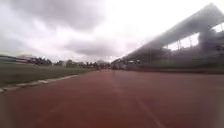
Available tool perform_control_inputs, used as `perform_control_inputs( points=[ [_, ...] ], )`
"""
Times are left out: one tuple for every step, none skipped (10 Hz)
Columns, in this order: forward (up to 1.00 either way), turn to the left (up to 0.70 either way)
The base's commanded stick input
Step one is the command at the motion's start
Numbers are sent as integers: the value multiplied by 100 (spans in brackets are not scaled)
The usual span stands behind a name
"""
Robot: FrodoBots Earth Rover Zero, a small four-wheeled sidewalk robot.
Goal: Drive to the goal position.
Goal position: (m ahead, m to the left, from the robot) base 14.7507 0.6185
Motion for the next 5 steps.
perform_control_inputs(
  points=[
    [50,2],
    [50,2],
    [50,2],
    [50,2],
    [50,2]
  ],
)
